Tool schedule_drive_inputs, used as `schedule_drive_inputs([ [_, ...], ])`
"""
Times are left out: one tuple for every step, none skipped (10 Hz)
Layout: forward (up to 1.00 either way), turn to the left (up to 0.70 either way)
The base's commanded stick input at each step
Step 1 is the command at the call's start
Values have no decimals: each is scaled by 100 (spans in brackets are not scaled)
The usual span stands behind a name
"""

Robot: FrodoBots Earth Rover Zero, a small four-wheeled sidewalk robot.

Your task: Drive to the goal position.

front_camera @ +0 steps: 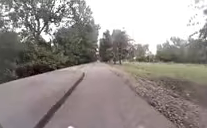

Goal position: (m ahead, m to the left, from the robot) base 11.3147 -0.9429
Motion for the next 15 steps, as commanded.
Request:
schedule_drive_inputs([
  [100,1],
  [100,1],
  [100,1],
  [100,1],
  [100,1],
  [100,-2],
  [100,-7],
  [100,-9],
  [100,-9],
  [100,-10],
  [100,-12],
  [100,-13],
  [100,-13],
  [100,-13],
  [100,-13],
])
